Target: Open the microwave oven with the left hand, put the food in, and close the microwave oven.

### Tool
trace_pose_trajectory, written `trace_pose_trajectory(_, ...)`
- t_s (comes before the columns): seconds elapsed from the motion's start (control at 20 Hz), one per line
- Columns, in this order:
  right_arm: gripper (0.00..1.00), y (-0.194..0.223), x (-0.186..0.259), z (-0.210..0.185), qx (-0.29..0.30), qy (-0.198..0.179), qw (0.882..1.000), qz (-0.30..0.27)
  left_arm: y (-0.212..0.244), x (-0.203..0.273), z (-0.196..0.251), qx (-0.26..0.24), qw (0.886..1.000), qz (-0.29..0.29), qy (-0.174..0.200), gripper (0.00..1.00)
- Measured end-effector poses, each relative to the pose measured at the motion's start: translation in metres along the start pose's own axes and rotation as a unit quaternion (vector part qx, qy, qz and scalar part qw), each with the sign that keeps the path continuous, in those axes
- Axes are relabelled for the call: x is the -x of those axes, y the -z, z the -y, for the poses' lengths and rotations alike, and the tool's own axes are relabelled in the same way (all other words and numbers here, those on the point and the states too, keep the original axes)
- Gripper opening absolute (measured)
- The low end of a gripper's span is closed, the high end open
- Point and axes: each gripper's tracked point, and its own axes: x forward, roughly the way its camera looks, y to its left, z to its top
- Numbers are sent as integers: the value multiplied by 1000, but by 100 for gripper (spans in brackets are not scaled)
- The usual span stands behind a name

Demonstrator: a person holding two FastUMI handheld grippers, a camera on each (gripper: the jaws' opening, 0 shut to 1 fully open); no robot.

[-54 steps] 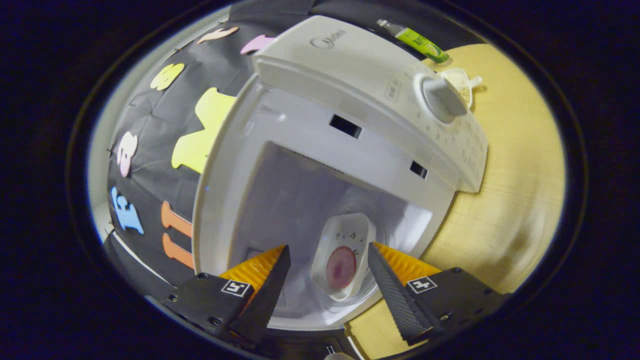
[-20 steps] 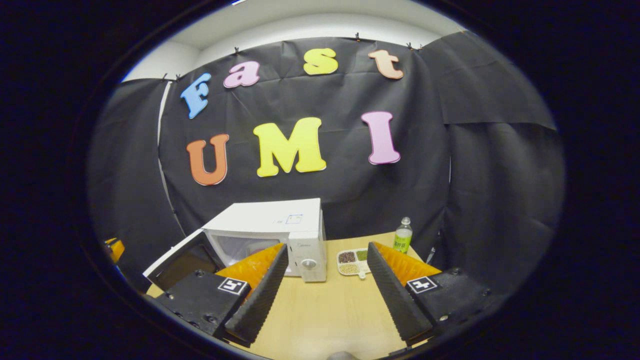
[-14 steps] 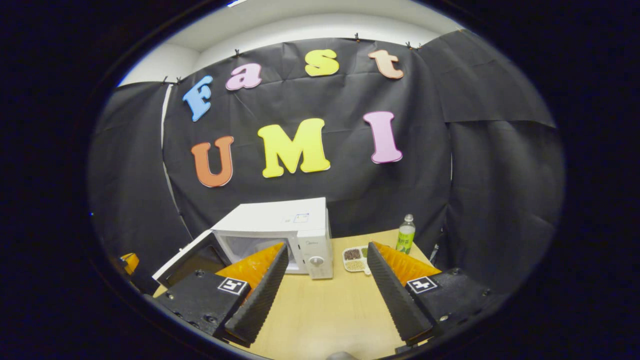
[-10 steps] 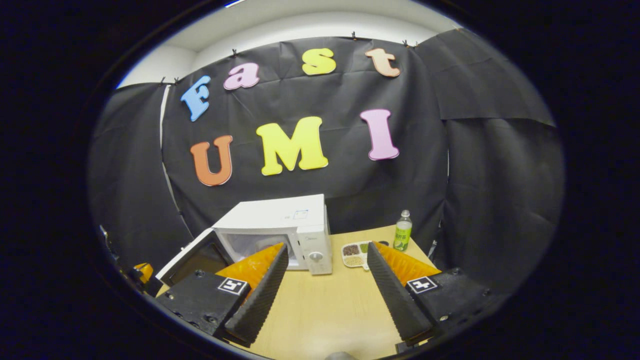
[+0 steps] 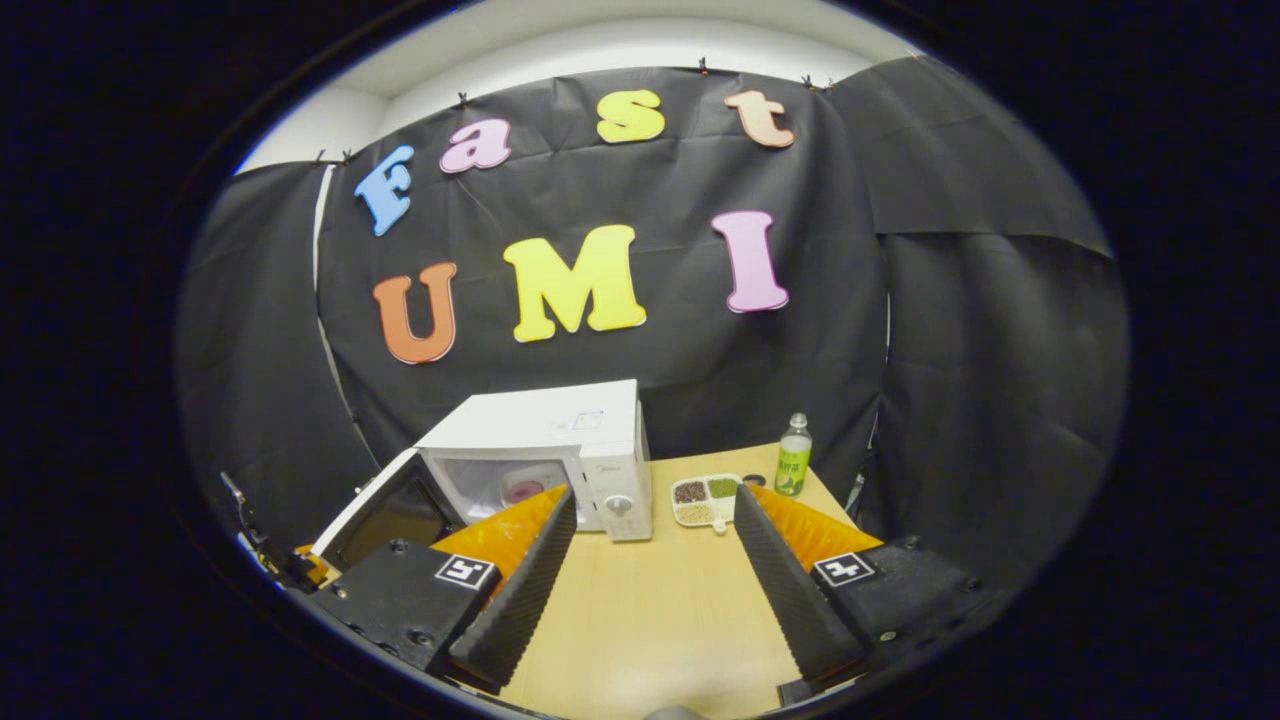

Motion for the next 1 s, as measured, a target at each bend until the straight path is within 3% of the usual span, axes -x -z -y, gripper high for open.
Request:
trace_pose_trajectory(0.05,100,-1,-2,-2,-5,-1,1000,1,0,0,8,-7,1000,-1,6,0)
trace_pose_trajectory(0.1,92,-2,-3,-3,-9,-4,1000,1,-2,1,17,-12,1000,3,16,0)
trace_pose_trajectory(0.15,100,-1,-3,-5,-10,-6,1000,0,-4,2,28,-15,1000,4,26,0)
trace_pose_trajectory(0.25,100,-1,-4,-7,-7,-9,1000,-3,-8,3,47,-26,999,8,42,0)
trace_pose_trajectory(0.3,92,-1,-3,-7,-5,-9,1000,-3,-11,2,56,-25,998,12,51,0)
trace_pose_trajectory(0.55,92,-1,-2,-4,-10,-7,1000,-8,-20,0,110,-19,995,15,97,0)
trace_pose_trajectory(0.6,100,0,-2,-2,-12,-6,1000,-11,-21,-3,119,-20,994,17,106,0)
trace_pose_trajectory(0.75,92,-1,-3,5,-16,0,1000,-16,-27,-9,146,-25,991,20,126,0)
trace_pose_trajectory(0.8,100,-1,-3,7,-18,2,1000,-18,-28,-13,155,-25,990,16,136,0)
trace_pose_trajectory(0.95,100,-5,-4,16,-20,8,1000,-17,-42,-21,180,-33,987,30,157,0)
trace_pose_trajectory(1.0,92,-7,-5,19,-20,11,1000,-17,-44,-24,187,-38,985,34,165,0)
